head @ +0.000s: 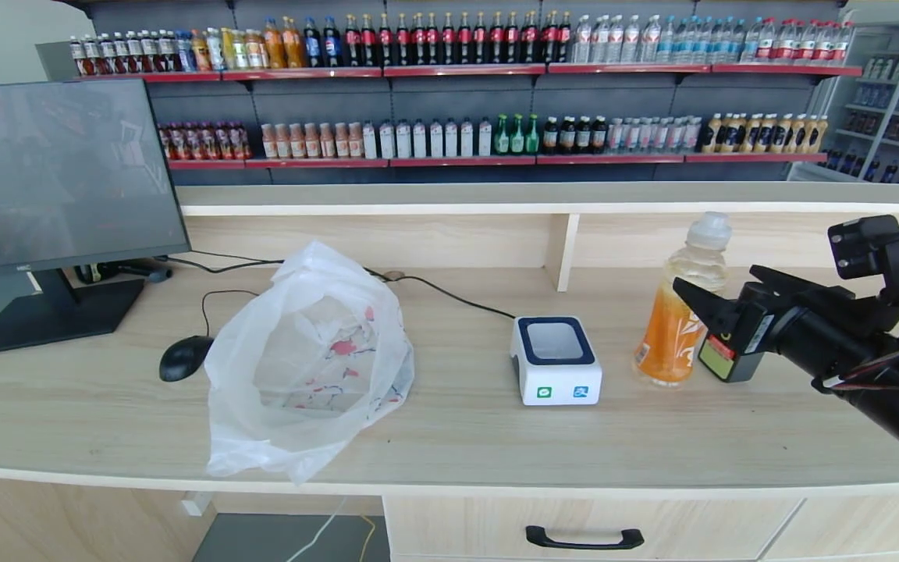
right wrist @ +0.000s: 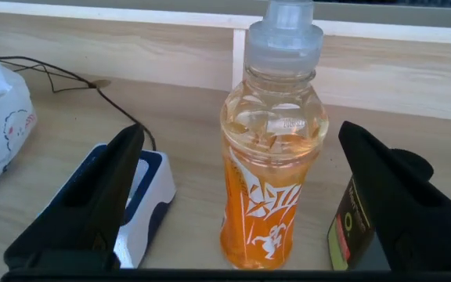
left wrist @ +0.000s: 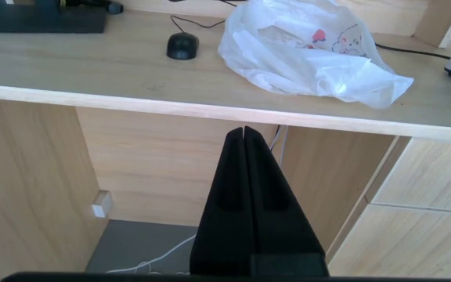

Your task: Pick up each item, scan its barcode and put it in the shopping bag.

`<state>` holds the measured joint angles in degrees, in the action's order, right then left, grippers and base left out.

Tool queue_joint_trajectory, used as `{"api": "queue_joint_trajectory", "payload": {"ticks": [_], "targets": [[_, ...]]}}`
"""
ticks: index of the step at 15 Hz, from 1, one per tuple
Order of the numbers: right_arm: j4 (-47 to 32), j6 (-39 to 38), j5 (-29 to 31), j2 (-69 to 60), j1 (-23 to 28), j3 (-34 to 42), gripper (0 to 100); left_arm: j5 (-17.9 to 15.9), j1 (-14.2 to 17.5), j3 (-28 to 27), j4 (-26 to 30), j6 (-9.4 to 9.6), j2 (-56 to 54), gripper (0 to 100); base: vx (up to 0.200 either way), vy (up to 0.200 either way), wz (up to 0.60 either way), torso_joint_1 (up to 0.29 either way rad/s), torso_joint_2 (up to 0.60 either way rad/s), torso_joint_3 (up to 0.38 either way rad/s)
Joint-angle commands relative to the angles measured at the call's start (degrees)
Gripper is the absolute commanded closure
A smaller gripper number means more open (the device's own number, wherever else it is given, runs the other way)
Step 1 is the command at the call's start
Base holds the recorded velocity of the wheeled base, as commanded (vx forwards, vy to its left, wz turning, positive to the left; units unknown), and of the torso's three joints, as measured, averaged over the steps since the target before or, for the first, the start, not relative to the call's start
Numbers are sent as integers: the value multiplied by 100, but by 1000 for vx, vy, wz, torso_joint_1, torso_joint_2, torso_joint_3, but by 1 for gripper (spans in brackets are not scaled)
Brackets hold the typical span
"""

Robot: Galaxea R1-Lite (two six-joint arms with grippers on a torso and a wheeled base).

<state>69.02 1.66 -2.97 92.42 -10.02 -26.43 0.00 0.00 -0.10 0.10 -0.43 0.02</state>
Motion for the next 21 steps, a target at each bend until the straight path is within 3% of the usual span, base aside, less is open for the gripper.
{"api": "queue_joint_trajectory", "payload": {"ticks": [1, 10, 21], "targets": [[15, 1, 7, 22, -35, 59, 0, 0, 0, 1, -1, -1, -2, 100, 0, 0, 0, 0, 0, 0], [164, 72, 289, 391, -70, -20, 0, 0, 0, 1, -1, -1, -2, 100, 0, 0, 0, 0, 0, 0], [920, 36, 289, 1129, 211, -47, 0, 0, 0, 1, -1, -1, -2, 100, 0, 0, 0, 0, 0, 0]]}}
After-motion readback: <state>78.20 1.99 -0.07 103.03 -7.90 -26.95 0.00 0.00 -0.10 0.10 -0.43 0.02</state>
